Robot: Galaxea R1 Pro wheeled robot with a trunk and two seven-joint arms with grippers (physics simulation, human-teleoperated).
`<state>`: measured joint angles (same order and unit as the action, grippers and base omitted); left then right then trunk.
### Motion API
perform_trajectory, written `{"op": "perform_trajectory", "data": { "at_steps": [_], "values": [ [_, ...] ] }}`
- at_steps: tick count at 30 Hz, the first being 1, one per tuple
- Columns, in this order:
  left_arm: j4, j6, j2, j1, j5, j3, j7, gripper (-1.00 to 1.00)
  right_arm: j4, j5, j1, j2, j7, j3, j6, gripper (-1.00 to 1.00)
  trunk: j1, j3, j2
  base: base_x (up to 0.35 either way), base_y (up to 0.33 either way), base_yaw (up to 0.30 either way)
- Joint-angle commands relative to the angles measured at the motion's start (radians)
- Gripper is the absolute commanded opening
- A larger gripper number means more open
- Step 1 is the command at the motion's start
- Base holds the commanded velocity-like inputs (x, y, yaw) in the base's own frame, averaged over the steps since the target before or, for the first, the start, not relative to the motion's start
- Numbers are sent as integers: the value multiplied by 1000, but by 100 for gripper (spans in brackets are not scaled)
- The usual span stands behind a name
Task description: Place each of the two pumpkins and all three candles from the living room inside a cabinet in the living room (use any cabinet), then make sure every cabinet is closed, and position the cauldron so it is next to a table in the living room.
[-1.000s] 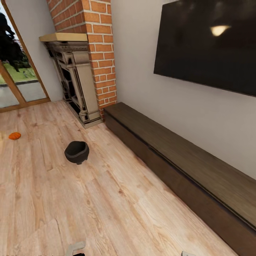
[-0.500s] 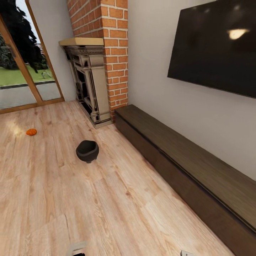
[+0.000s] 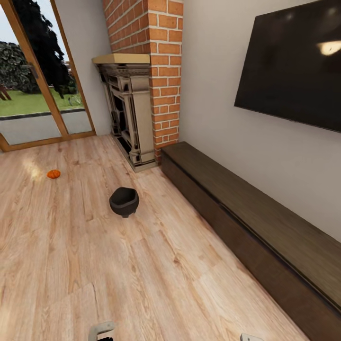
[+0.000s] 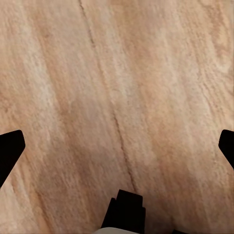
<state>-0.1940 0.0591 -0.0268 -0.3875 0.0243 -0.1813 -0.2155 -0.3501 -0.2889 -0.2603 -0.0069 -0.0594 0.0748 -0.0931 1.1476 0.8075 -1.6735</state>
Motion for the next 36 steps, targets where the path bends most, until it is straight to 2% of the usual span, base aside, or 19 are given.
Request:
{"op": "perform_trajectory", "data": {
  "at_steps": [1, 8, 22, 36],
  "values": [
    [1, 4, -1, -1, 2, -6, -1, 100, 0, -9, 0, -1, -5, 8, -4, 100, 0, 1, 0, 9, 0, 3],
    [1, 4, 2, -1, 2, -6, -2, 100, 0, -9, 0, -1, -6, 13, -4, 100, 0, 1, 0, 90, 78, 23],
    [1, 4, 1, -1, 2, -6, -2, 100, 0, -9, 0, -1, -5, 16, -4, 100, 0, 1, 0, 249, 204, 244],
    [1, 4, 2, -1, 2, -6, -1, 100, 0, -9, 0, -1, -5, 16, -4, 100, 0, 1, 0, 300, 176, 14]
  ]
}}
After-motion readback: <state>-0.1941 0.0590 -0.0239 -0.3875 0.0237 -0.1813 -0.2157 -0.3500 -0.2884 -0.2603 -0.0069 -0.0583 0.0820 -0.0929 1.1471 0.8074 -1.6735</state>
